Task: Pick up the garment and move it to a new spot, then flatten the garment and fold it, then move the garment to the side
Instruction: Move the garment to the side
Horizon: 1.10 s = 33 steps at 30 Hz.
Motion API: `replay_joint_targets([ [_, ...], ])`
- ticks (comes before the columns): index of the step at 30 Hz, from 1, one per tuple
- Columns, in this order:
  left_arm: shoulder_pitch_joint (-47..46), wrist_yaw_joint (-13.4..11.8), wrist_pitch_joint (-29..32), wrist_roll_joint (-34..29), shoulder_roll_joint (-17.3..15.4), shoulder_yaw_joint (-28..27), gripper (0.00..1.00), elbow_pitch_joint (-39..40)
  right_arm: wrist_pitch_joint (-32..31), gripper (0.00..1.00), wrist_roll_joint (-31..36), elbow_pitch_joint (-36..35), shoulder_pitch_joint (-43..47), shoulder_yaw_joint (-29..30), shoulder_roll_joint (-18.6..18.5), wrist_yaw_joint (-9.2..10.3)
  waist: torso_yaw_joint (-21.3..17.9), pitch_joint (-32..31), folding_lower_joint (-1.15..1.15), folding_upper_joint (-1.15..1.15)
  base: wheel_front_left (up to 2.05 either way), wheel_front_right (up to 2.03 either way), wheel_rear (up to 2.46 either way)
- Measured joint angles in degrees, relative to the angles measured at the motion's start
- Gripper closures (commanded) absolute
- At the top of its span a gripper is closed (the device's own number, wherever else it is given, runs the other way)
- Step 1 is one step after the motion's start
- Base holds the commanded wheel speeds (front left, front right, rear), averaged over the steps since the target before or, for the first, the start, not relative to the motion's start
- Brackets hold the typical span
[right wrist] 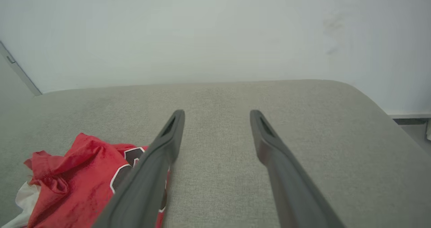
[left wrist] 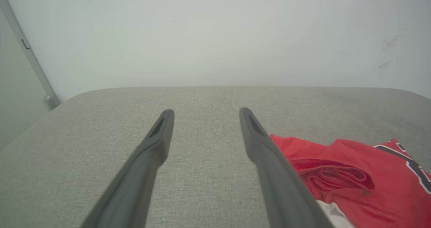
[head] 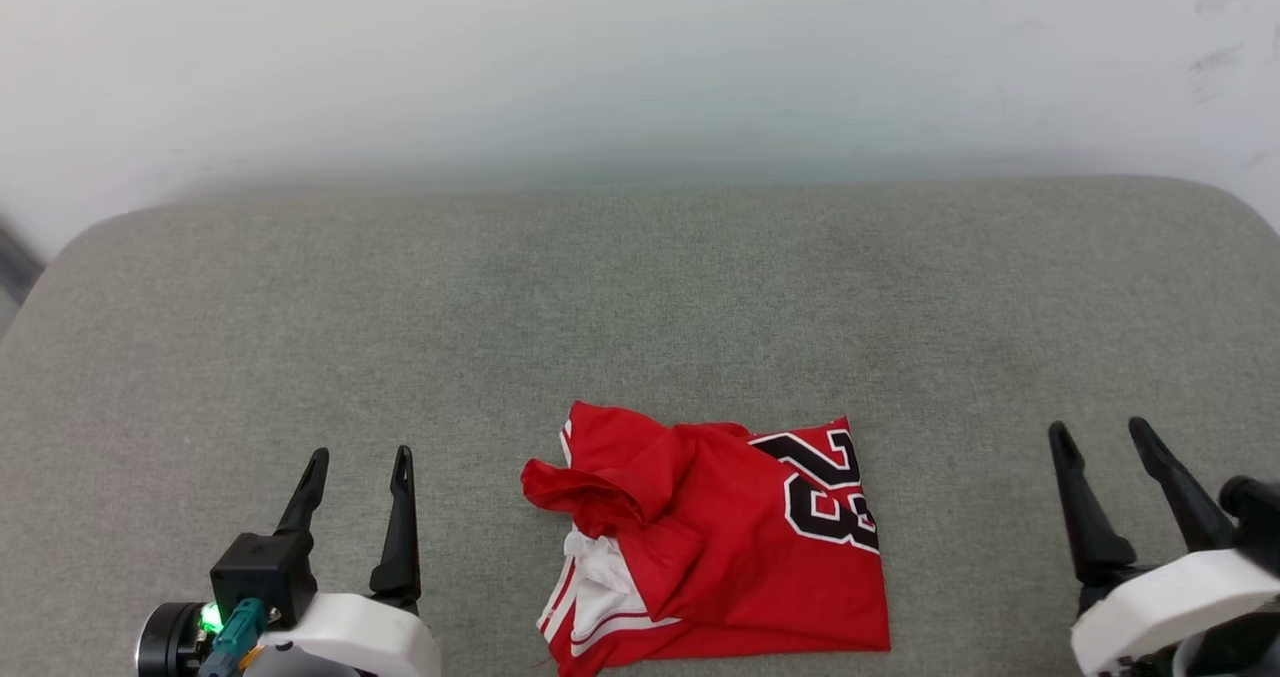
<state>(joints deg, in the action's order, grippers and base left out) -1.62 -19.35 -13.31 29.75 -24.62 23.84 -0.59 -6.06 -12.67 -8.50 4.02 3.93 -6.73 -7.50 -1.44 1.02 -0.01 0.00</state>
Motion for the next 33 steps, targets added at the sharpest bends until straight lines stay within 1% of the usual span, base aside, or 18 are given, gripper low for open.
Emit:
replay_joint_targets([
  [3, -0.48, 0.02, -0.13, -0.02, 0.13, -0.07, 0.0, 0.16, -3.86, 0.0, -5.58, 3.1, -0.82, 3.93, -0.66, 0.0, 0.2, 0.58, 0.0, 0.0, 0.0, 0.0, 0.0],
  [5, -1.44, 0.2, -0.44, -0.24, 0.32, -0.18, 0.0, 0.32, -8.04, 0.0, -9.94, 6.16, -1.52, 6.49, -2.54, 0.01, 0.6, 1.03, 0.01, 0.0, 0.0, 0.0, 0.0],
  [7, -2.14, 0.47, -0.56, -0.26, 0.53, -0.22, 0.0, 0.29, -13.32, 0.0, -14.35, 9.79, -2.33, 7.32, -5.28, 0.0, 1.14, 1.41, 0.0, 0.0, 0.0, 0.0, 0.0],
  [9, -2.48, 0.67, -0.78, -0.34, 0.87, -0.23, 0.0, 0.18, -18.95, 0.0, -20.22, 13.04, -3.21, 6.62, -7.67, 0.02, 1.76, 1.75, 0.0, 0.0, 0.0, 0.0, 0.0],
  [10, -2.64, 0.69, -0.84, -0.37, 1.16, -0.19, 0.0, 0.15, -20.91, 0.0, -22.94, 14.45, -3.59, 6.58, -8.17, 0.0, 2.05, 1.93, 0.0, 0.0, 0.0, 0.0, 0.0],
  [11, -3.68, 1.09, -1.01, -0.81, 1.76, 0.04, 0.0, -0.03, -28.28, 0.0, -30.92, 18.62, -5.19, 5.48, -8.49, 0.02, 3.01, 2.43, 0.0, 0.0, 0.0, 0.0, 0.0],
  [13, -3.99, 1.26, -1.08, -0.98, 2.21, 0.3, 0.0, -0.03, -32.25, 0.0, -35.41, 20.23, -6.17, 3.07, -7.83, 0.01, 3.67, 2.87, 0.0, 0.0, 0.0, 0.0, 0.0],
  [15, -4.66, 1.54, -1.1, -1.29, 2.61, 0.55, 0.0, 0.0, -33.87, 0.0, -39.14, 21.49, -7.35, 0.7, -6.99, 0.01, 4.3, 3.49, 0.0, 0.0, 0.0, 0.0, 0.0],
  [17, -5.41, 1.72, -1.27, -1.41, 3.05, 0.86, 0.0, 0.15, -34.18, 0.0, -42.3, 22.97, -8.94, -1.16, -6.51, 0.01, 4.94, 4.33, 0.0, 0.0, 0.0, 0.0, 0.0],
  [21, -6.48, 2.05, -1.42, -1.79, 3.35, 0.93, 0.0, 0.04, -33.37, 0.0, -48.04, 27.1, -12.04, -4.65, -4.83, 0.01, 6.34, 6.2, 0.01, 0.0, 0.0, 0.0, 0.0],
  [26, -7.01, 2.25, -1.49, -1.85, 3.35, 0.35, 0.0, -0.57, -32.22, 0.0, -53.03, 30.69, -14.89, -8.54, -4.65, 0.0, 8.01, 7.86, 0.01, 0.0, 0.0, 0.0, 0.0],
  [27, -7.03, 2.29, -1.51, -1.86, 3.38, 0.35, 0.0, -0.66, -31.93, 0.51, -53.66, 31.05, -15.16, -9.27, -4.89, 0.0, 8.25, 8.01, 0.01, 0.0, 0.0, 0.0, 0.0],
  [28, -7.03, 2.3, -1.51, -1.87, 3.45, 0.34, 0.0, -0.73, -31.38, 0.81, -54.34, 31.23, -15.34, -10.0, -5.16, 0.0, 8.44, 8.04, 0.01, 0.0, 0.0, 0.0, 0.0],
  [29, -7.03, 2.3, -1.51, -1.88, 3.53, 0.33, 0.0, -0.8, -31.18, 1.0, -54.99, 31.49, -15.52, -10.76, -5.45, 0.01, 8.51, 7.93, 0.01, 0.0, 0.0, 0.0, 0.0],
  [33, -6.84, 2.29, -1.52, -1.87, 3.66, 0.15, 0.0, -1.09, -28.87, 1.0, -55.94, 30.87, -15.56, -14.27, -7.42, 0.01, 8.35, 6.93, 0.01, 0.0, 0.0, 0.0, 0.0],
])
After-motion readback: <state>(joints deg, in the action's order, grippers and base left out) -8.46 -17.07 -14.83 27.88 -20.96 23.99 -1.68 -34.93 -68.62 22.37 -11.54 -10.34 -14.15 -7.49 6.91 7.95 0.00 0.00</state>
